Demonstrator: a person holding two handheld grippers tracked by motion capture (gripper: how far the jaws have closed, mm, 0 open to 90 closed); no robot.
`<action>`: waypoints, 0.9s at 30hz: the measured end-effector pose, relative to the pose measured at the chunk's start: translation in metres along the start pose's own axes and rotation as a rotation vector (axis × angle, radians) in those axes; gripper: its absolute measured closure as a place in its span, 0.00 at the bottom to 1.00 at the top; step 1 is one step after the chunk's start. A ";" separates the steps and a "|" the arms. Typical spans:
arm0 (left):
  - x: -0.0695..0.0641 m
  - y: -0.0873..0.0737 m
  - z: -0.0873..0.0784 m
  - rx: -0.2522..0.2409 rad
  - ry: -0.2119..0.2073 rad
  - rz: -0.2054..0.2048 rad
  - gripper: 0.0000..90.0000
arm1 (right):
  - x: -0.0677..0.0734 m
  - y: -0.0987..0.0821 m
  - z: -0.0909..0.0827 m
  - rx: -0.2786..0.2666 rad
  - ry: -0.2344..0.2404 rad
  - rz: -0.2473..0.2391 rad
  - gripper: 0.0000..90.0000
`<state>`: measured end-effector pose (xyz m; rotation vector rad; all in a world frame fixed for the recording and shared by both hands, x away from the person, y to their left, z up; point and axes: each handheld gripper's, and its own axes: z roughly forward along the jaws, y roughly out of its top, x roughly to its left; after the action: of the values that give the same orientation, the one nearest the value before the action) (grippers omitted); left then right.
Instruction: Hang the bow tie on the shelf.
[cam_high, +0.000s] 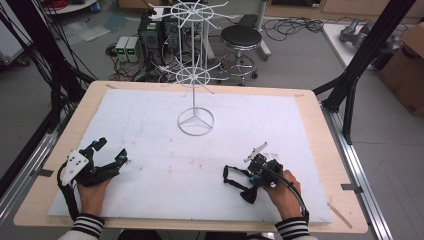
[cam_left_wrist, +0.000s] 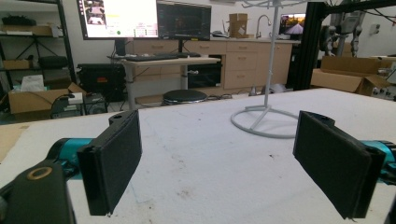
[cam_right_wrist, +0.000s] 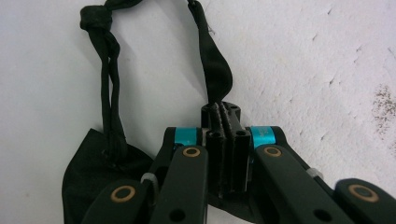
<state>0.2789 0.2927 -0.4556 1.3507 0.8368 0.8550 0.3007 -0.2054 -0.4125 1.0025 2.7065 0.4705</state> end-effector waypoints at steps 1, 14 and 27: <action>0.000 0.000 0.000 0.000 0.000 0.001 0.18 | 0.000 0.000 0.000 -0.001 0.004 0.004 0.99; 0.000 0.000 0.000 0.001 0.000 0.002 0.18 | -0.003 -0.005 -0.008 -0.126 0.027 0.022 0.98; 0.000 0.000 0.000 0.004 0.000 0.008 0.18 | -0.002 -0.005 -0.026 -0.346 0.032 0.030 0.99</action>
<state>0.2788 0.2926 -0.4555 1.3579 0.8339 0.8595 0.2910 -0.2163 -0.3903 0.9435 2.5167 0.9290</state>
